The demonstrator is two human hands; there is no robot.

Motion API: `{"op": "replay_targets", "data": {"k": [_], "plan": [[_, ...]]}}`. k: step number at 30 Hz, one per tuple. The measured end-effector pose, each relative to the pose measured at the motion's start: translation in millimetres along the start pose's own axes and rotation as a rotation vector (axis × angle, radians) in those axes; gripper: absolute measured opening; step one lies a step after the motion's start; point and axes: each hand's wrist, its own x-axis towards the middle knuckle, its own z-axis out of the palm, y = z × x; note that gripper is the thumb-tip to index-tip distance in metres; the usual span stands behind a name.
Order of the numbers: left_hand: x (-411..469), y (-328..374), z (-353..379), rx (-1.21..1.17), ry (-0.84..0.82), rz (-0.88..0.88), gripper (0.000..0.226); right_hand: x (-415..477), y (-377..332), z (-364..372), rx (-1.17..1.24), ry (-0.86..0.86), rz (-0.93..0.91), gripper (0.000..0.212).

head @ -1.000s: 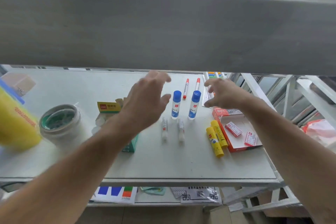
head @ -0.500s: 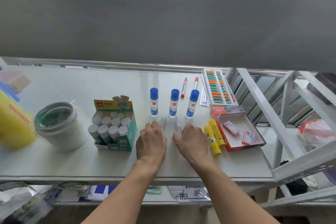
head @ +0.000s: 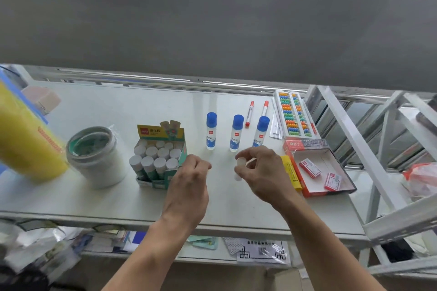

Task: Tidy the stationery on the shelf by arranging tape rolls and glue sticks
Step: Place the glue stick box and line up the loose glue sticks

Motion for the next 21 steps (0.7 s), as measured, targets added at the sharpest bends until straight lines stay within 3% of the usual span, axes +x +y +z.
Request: {"op": "replay_targets", "data": {"k": [8,15,21], "plan": [[-3,-10,20,-0.191,0.063,-0.055,0.036,-5,27,47,-0.022,-0.051,-0.017,0.008],[-1,-12,42,-0.494,0.146,-0.140,0.043,-5,36,66,0.025,0.083,-0.067,0.017],[-2,-28,56,-0.483,0.102,-0.137,0.004,-3,35,69,0.027,0.078,-0.073,0.020]]}}
